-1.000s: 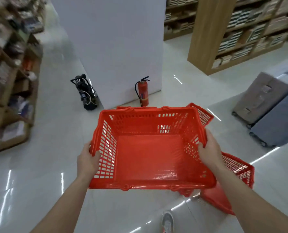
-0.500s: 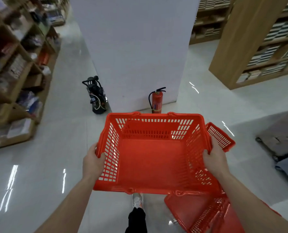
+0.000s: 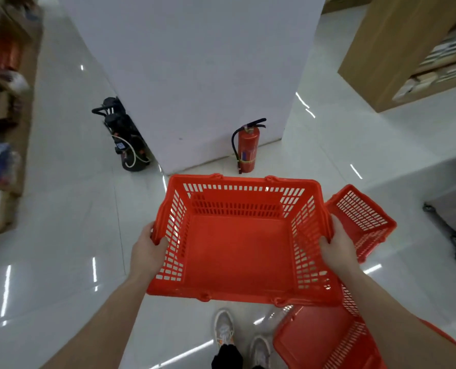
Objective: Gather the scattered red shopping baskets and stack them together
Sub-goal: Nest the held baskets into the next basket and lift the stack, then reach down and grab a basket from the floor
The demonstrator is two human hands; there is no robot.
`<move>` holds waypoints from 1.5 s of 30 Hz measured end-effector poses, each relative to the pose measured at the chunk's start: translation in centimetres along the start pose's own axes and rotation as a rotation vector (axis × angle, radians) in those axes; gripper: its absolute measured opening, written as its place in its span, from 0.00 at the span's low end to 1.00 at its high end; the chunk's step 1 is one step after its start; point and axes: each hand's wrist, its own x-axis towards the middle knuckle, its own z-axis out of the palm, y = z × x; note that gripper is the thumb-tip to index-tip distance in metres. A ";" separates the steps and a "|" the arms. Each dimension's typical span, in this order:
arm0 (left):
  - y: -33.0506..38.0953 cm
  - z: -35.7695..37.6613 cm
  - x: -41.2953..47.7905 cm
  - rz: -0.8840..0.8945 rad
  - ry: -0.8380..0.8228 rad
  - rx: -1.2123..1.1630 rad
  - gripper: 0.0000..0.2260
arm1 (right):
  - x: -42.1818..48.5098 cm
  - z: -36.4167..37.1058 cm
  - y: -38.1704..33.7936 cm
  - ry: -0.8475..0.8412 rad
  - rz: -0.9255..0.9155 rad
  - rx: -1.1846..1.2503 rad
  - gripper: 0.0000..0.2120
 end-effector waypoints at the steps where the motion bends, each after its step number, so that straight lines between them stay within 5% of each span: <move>1: -0.2 0.9 1.6 -0.006 -0.004 -0.001 0.20 | 1.3 1.3 0.7 -0.013 0.019 0.003 0.27; 16: -6.6 10.3 13.2 -0.169 -0.163 -0.020 0.29 | 9.8 14.2 8.9 -0.236 0.299 0.184 0.27; 21: -6.3 10.4 12.4 -0.134 -0.228 0.197 0.35 | 9.3 15.0 9.5 -0.347 0.284 -0.095 0.24; 27: -1.3 10.4 7.7 -0.009 -0.300 0.278 0.28 | 7.2 10.0 6.3 -0.414 0.197 -0.376 0.33; 33: 7.1 10.5 -0.7 0.146 -0.409 0.377 0.34 | 2.1 -0.1 2.4 -0.348 0.211 -0.429 0.34; 45: 18.6 14.1 -20.1 0.705 -0.741 0.504 0.31 | -21.0 -15.7 2.9 0.011 0.493 -0.318 0.36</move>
